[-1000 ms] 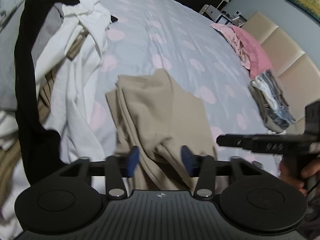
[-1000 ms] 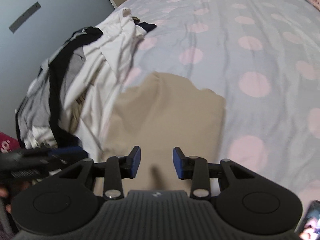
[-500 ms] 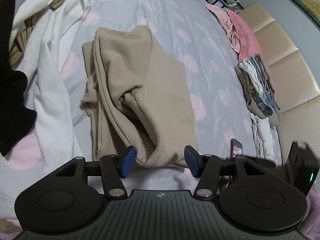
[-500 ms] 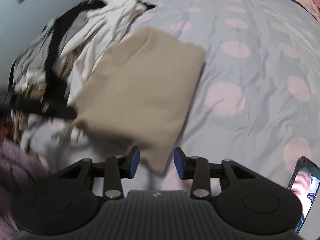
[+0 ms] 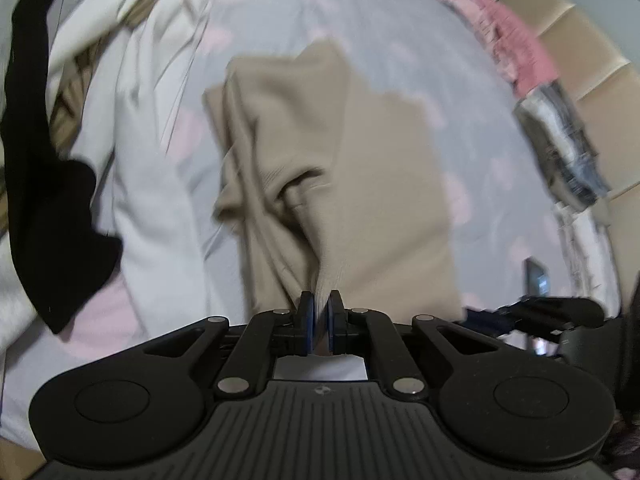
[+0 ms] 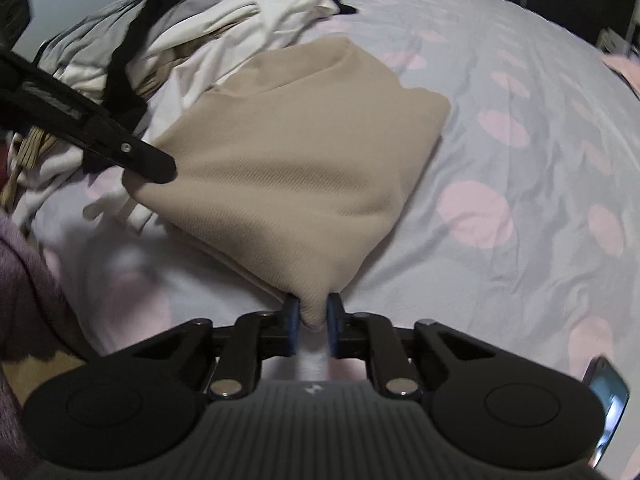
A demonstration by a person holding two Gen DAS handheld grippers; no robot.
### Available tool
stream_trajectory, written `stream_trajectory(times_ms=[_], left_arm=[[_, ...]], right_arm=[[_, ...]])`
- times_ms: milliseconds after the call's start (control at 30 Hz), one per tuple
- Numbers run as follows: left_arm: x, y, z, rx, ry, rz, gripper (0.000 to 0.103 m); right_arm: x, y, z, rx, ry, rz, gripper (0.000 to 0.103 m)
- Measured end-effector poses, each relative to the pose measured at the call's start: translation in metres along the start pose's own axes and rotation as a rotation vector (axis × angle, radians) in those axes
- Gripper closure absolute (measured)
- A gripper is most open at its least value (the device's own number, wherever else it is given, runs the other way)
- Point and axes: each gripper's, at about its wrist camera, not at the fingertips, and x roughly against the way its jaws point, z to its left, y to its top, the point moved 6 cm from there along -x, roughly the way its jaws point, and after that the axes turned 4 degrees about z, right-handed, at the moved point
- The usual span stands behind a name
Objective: Fold clothes
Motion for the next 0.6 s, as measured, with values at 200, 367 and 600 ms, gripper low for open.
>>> stream_trajectory(times_ms=[200, 367, 600], left_arm=[[-0.01, -0.002, 0.002, -0.037, 0.047, 0.038, 0.099], [-0.008, -0.003, -0.001, -0.09, 0.078, 0.052, 0.088], [0.038, 0.003, -0.016, -0.189, 0.074, -0.069, 0.051]], right_arm=[[-0.012, -0.004, 0.0, 0.012, 0.022, 0.031, 0.091], [-0.012, -0.008, -0.005, -0.024, 0.056, 0.073, 0.085], [0.018, -0.012, -0.025, -0.089, 0.055, 0.032, 0.076]])
